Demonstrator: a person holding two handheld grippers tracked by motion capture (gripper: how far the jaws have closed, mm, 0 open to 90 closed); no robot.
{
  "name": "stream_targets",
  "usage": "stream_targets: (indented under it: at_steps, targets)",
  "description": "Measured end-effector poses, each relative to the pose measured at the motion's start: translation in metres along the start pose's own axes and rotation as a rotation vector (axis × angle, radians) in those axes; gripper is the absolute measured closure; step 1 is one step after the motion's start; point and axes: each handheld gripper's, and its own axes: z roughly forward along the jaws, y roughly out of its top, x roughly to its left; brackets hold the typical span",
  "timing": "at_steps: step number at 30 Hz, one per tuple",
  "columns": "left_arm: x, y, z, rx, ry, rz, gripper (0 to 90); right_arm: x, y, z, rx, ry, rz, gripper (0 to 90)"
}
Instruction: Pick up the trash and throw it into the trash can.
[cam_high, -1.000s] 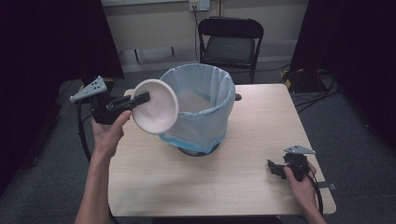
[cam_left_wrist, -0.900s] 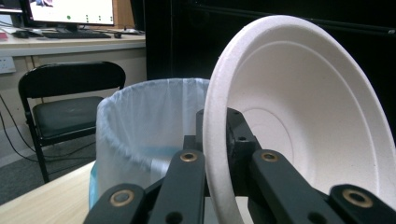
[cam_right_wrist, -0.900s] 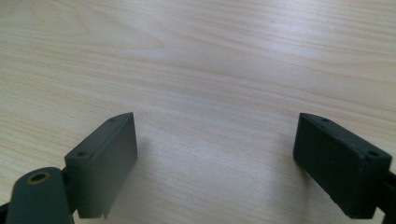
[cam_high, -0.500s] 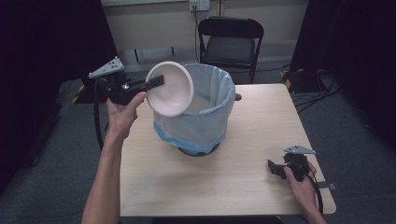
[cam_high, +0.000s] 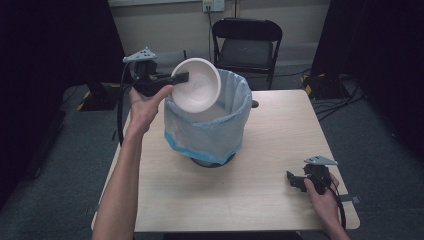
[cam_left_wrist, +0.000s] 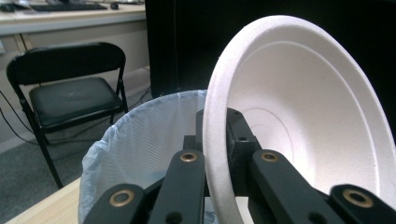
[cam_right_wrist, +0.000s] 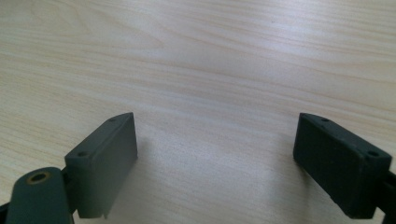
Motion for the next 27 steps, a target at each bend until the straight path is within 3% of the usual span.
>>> stream_targets:
  at_steps: [6,9,13,14,17,19,20,27]
  targets:
    - [0.008,0.0,0.017,0.054,0.027,-0.009,85.4,0.0,0.0,0.0,0.0,0.0,0.0,12.9]
    - [0.01,-0.001,0.021,0.069,0.021,-0.024,72.9,0.0,0.0,0.0,0.0,0.0,0.0,12.9]
    - [0.011,-0.004,0.025,0.09,0.002,-0.034,63.6,0.0,0.0,0.0,0.0,0.0,0.0,12.9]
    - [0.012,-0.006,0.027,0.092,0.006,-0.051,57.9,0.0,0.0,0.0,0.0,0.0,0.0,12.9]
    - [0.013,-0.007,0.027,0.091,-0.003,-0.059,51.3,0.0,0.0,0.0,0.0,0.0,0.0,12.9]
    - [0.014,-0.008,0.027,0.092,-0.016,-0.059,40.4,0.0,0.0,0.0,0.0,0.0,0.0,12.9]
    - [0.013,-0.008,0.025,0.082,-0.015,-0.046,37.7,0.0,0.0,0.0,0.0,0.0,0.0,12.9]
    - [0.013,-0.007,0.02,0.074,-0.007,-0.062,15.7,0.0,0.0,0.0,0.001,0.0,0.001,12.8]
